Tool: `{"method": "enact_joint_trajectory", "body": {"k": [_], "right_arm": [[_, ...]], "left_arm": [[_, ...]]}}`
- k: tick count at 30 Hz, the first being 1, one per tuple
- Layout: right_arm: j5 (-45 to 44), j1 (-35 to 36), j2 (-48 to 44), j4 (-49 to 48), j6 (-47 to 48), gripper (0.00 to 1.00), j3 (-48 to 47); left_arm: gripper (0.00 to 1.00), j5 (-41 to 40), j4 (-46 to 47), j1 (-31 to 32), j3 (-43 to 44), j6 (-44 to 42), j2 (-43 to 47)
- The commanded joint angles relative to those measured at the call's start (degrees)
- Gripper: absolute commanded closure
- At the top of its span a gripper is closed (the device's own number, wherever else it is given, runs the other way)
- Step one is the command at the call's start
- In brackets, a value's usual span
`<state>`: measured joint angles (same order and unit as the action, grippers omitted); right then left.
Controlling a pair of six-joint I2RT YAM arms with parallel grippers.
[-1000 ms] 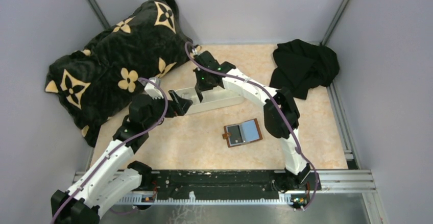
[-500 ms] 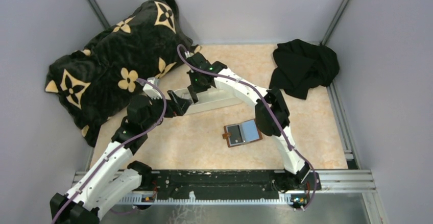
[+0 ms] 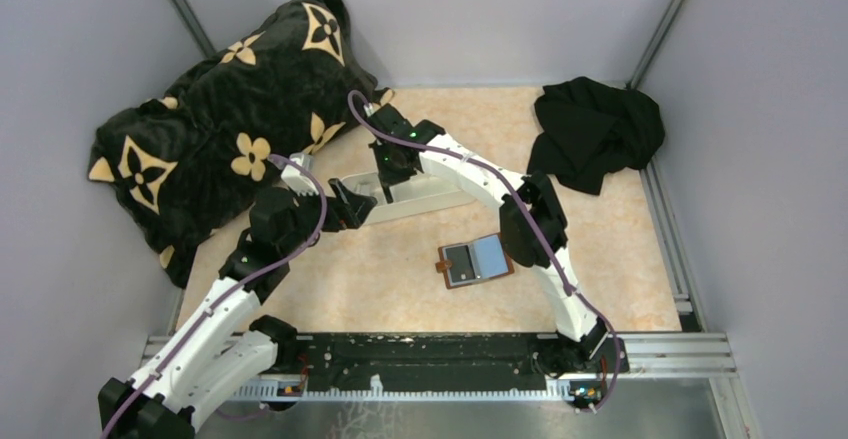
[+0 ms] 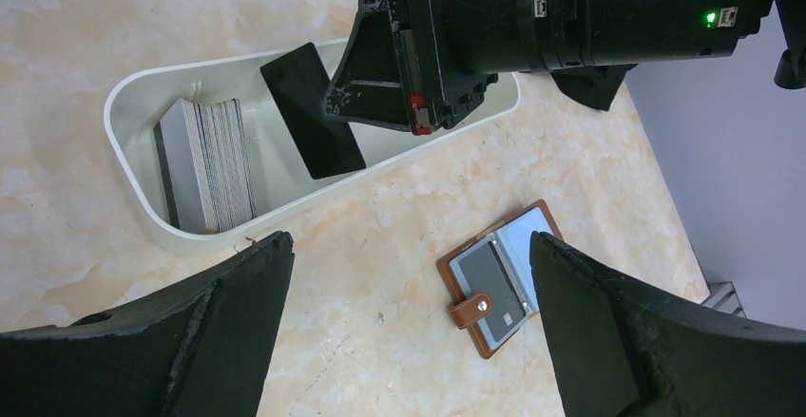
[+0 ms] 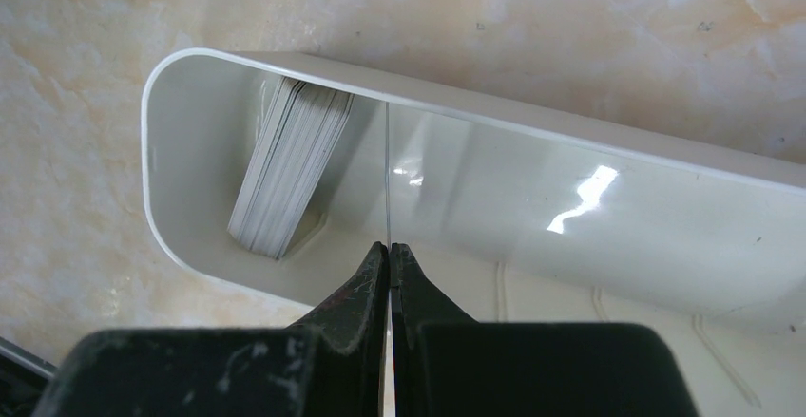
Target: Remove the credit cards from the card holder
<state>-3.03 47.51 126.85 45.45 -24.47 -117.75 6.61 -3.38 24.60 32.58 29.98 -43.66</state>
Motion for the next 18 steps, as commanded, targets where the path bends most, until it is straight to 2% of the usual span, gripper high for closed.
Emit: {"method": "enact_joint_trajectory", "body": {"k": [1,10,14,18], "right_arm": [[-1.4,0.3,-1.6,1.3,0.8,1.00,-1.5],[0.0,0.0,6.3,10.2,0.6,1.00,-14.9],[0.5,0.0,8.3,10.9,0.3,1.00,-16.3],[-0.2,0.0,7.5,9.9,0.4,1.00,-13.5]], "left_arm": [[0.00,1.0,2.0,-0.3,-0.6,0.2,0.7],[0.00,1.1,2.1,-0.3,-0.7,0.1,1.2],[0.00,0.9,2.0,-0.1,-0.7,0.0,1.5],[0.00,0.8,1.7,0.1,-0.6,-0.2,1.5]]}}
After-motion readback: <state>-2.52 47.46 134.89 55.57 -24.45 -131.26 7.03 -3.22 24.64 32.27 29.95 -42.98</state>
